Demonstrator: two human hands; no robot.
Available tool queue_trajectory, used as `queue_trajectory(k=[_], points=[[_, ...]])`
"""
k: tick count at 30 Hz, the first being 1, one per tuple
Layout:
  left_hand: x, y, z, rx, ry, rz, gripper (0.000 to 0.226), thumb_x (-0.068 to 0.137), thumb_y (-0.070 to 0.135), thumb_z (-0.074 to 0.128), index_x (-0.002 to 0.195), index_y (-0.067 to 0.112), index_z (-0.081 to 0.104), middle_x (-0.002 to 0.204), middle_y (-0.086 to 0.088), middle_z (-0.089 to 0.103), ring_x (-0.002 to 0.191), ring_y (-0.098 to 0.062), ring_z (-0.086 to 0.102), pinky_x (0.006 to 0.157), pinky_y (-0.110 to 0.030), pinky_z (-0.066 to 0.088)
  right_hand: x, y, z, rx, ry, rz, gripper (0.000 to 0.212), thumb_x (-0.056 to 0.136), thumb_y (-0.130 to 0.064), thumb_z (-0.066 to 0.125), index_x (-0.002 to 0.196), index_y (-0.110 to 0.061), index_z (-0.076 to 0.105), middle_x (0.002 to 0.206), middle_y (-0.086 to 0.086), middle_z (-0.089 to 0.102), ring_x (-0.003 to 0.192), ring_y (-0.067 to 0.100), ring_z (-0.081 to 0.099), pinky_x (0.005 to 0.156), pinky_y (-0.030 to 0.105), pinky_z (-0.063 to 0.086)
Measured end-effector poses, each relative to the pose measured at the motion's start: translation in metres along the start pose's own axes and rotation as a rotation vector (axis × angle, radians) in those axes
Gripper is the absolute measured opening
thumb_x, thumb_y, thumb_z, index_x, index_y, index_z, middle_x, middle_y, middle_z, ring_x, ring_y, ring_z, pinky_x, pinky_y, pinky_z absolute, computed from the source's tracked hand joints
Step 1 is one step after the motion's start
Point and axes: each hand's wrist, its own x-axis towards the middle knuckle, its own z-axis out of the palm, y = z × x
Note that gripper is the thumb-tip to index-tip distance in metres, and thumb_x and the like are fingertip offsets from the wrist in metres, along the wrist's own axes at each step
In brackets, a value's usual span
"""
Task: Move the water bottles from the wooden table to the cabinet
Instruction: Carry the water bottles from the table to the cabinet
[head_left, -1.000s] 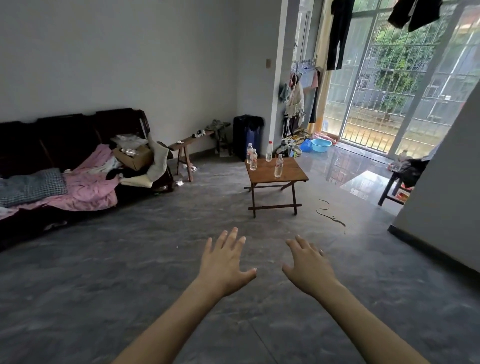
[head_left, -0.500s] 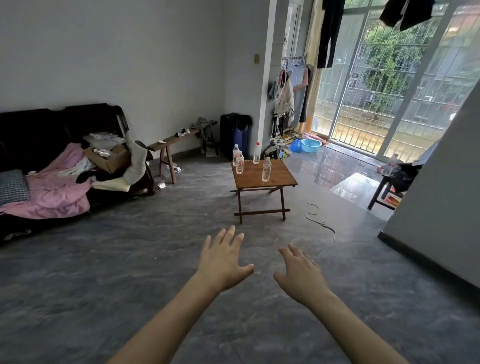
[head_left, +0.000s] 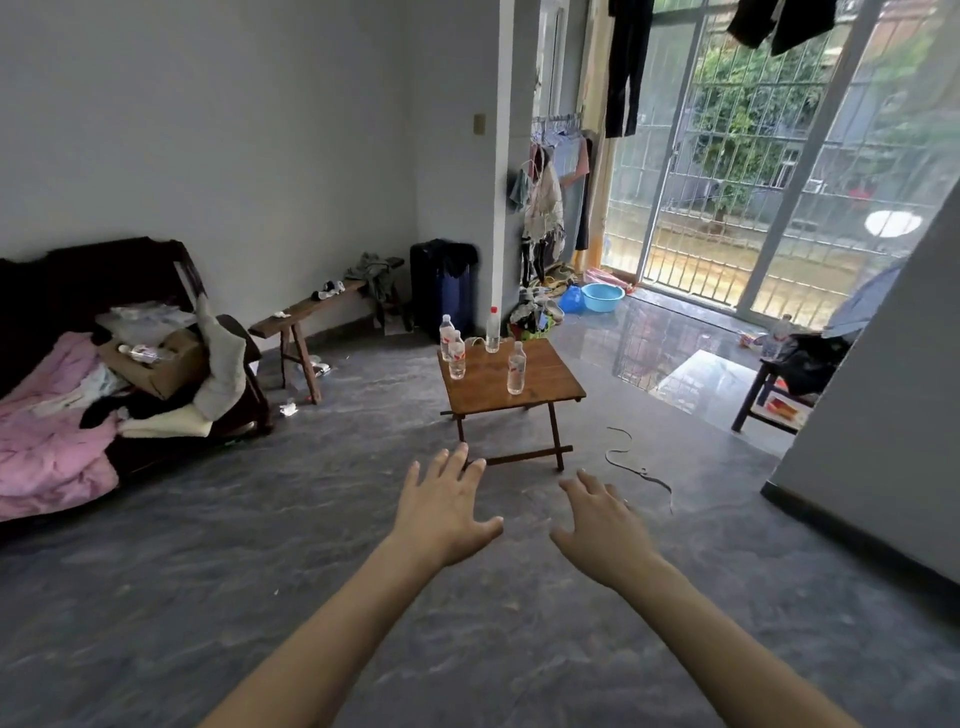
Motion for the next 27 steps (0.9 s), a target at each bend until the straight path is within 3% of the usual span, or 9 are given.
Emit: queue_trajectory(k=[6,11,20,27], points=[[0.072,0.009,0.004,0.013,-0.029,0.009,0.086,0.094,0.066,0.048,0.163,0.029,0.015,0.174,0.000,0.004,0.160,-0.022,0.003,0.127,-0.051,0.003,0.069,0.023,-0.011,0.023,0.010,0.006,0.059,0.087,-0.040,0.055,0.142,-0.023,0.040,0.153,0.001,0.035,0.134,0.028,0.040,0.105,0.046,0.039],[0.155,0.024,0.003,0.024,-0.051,0.017,0.086,0.093,0.068,0.048,0.163,0.030,0.016,0.174,0.000,0.005,0.160,-0.022,0.005,0.127,-0.050,0.005,0.144,0.059,-0.029,0.023,-0.014,0.017,0.062,0.089,-0.038,0.055,0.146,-0.020,0.037,0.162,0.008,0.026,0.144,0.032,0.031,0.114,0.050,0.033],[0.329,0.050,-0.030,0.019,-0.025,-0.083,0.085,0.093,0.066,0.051,0.163,0.028,0.018,0.174,-0.001,0.006,0.160,-0.023,0.006,0.127,-0.049,0.005,0.309,0.132,-0.077,0.039,0.022,-0.047,0.063,0.090,-0.040,0.053,0.148,-0.025,0.034,0.161,0.004,0.028,0.144,0.029,0.031,0.113,0.048,0.033],[0.417,0.065,-0.043,0.019,-0.017,-0.127,0.085,0.094,0.065,0.052,0.163,0.027,0.020,0.174,-0.002,0.009,0.160,-0.024,0.008,0.129,-0.049,0.009,0.404,0.167,-0.092,0.059,-0.050,-0.093,0.065,0.092,-0.039,0.052,0.152,-0.022,0.031,0.163,0.006,0.025,0.146,0.031,0.028,0.113,0.049,0.033]])
